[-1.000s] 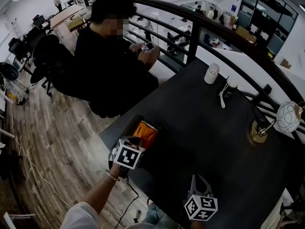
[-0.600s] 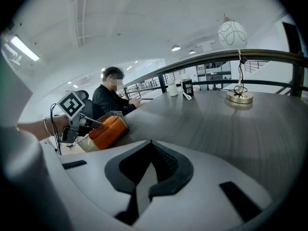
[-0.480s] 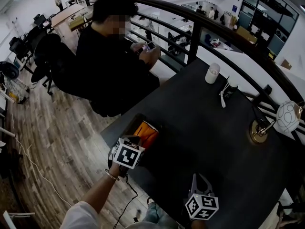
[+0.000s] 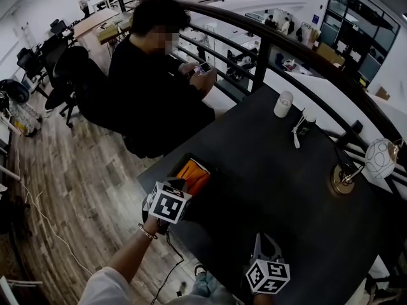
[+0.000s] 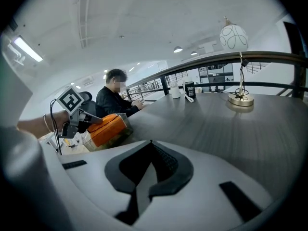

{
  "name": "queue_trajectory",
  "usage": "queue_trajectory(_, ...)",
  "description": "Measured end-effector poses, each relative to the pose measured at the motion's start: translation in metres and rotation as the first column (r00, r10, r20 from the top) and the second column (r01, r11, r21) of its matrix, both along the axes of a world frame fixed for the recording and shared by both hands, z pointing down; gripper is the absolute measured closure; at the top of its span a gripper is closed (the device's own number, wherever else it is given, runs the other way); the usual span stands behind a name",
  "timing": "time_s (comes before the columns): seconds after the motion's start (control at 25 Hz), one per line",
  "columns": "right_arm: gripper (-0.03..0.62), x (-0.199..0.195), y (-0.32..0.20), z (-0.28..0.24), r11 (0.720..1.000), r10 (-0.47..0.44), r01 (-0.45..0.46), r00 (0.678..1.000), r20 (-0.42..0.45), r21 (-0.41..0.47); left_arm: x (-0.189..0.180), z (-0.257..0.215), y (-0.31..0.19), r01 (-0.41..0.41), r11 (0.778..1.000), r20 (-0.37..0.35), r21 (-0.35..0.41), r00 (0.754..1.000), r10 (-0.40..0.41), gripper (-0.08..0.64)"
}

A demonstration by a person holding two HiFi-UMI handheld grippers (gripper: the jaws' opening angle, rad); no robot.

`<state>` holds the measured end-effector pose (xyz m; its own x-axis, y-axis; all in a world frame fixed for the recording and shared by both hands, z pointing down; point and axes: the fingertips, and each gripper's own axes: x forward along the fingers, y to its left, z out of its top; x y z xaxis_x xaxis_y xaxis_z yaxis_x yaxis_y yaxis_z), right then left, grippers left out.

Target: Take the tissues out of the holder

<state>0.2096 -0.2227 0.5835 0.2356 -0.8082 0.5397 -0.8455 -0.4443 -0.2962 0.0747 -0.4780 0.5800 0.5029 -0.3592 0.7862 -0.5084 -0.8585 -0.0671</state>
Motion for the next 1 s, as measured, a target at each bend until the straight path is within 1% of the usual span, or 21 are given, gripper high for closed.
queue_trajectory(0.16, 0.586, -0.001, 0.005, -0.003, 1.000, -0.002, 0.002, 1.000, -0.002, 0.011, 0.003, -0.011, -0.001, 0.003, 0.999, -0.020, 0.032, 1.000, -0.002, 0.546)
queue_trajectory(0.36, 0.586, 0.001, 0.014, -0.012, 1.000, 0.002, -0.002, 1.000, -0.008, 0.029, 0.002, -0.027, 0.007, 0.019, 0.999, -0.025, 0.037, 1.000, -0.018, 0.546)
queue_trajectory(0.52, 0.586, 0.001, 0.021, -0.021, 0.999, 0.003, -0.002, 1.000, -0.018, 0.046, 0.001, -0.042, 0.009, 0.019, 0.998, -0.043, 0.067, 0.999, -0.016, 0.546)
queue_trajectory(0.72, 0.586, 0.005, 0.032, -0.029, 0.998, 0.013, -0.011, 1.000, -0.028, 0.061, -0.001, -0.057, 0.020, 0.036, 0.997, -0.066, 0.073, 0.997, -0.032, 0.546)
queue_trajectory(1.0, 0.586, 0.007, 0.046, -0.042, 0.996, 0.029, -0.024, 0.998, -0.052, 0.083, -0.001, -0.073, 0.034, 0.024, 0.996, -0.074, 0.089, 0.997, -0.017, 0.548)
